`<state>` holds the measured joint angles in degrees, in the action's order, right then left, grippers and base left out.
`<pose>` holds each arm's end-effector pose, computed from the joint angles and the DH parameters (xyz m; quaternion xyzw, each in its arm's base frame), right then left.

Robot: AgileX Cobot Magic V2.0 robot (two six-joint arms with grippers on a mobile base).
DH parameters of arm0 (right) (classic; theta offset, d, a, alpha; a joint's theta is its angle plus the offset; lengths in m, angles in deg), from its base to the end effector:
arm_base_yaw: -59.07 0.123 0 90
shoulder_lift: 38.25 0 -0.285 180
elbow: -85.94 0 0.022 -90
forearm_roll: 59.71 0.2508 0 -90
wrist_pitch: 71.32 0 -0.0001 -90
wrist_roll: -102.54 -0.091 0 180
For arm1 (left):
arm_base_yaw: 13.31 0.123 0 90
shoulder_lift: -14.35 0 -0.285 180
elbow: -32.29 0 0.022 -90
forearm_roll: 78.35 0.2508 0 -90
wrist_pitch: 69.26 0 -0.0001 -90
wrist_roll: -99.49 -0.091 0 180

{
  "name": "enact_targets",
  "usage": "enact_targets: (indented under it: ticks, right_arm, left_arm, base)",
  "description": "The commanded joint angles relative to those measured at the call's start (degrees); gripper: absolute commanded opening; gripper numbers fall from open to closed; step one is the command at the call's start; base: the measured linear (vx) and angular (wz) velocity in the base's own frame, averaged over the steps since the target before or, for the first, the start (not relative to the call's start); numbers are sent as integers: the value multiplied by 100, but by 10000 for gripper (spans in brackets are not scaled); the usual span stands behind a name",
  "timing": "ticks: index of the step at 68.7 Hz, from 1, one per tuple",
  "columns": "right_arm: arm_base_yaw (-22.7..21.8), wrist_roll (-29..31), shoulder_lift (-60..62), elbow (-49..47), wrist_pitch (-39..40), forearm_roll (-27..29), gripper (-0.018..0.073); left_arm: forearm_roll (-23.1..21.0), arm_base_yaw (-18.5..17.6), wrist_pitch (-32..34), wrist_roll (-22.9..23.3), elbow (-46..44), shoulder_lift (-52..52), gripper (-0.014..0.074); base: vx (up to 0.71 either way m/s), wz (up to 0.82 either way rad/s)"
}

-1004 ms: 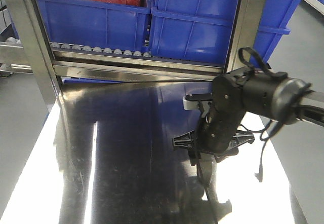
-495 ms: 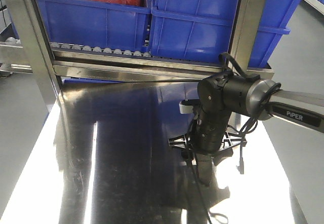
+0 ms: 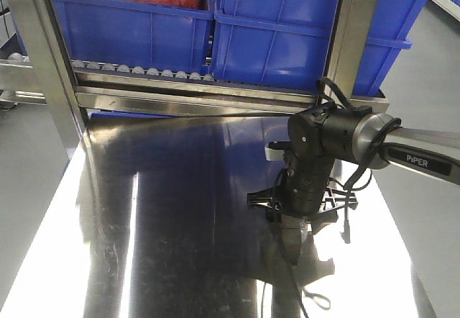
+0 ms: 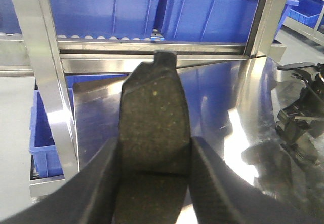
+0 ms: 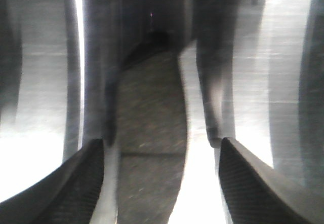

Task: Move and align brake pads A on conveyor
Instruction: 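Close the right gripper on the brake pad and lift it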

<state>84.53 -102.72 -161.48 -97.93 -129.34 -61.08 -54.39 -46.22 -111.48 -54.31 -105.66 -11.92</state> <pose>0.3526 0.1658 0.1667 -0.0078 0.9997 0.0005 0.0251 0.0577 -0.0077 0.3351 0.0938 0.7998 -0.0990 0.5845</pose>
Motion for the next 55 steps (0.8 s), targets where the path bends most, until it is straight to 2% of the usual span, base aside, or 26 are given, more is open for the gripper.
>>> enact_targets:
  ticks: [1, 6, 26, 38, 55]
  right_arm:
    - [-13, 117, 257, -169, 27, -20, 471]
    - [18, 252, 238, -169, 40, 137, 471]
    - [31, 273, 166, -192, -9, 91, 447]
    - [31, 273, 42, -225, -64, -5, 310]
    - [31, 273, 512, -213, 302, -145, -20]
  left_arm:
    - [144, -23, 516, 11, -159, -55, -6]
    - [144, -23, 516, 11, -159, -55, -6]
    - [144, -23, 521, 11, -159, -55, -6]
    - [144, -23, 521, 11, -159, -55, -6]
    - [144, -23, 521, 11, -159, -55, -6]
  base:
    - [0, 0]
    - [0, 0]
    - [0, 0]
    - [0, 0]
    - [0, 0]
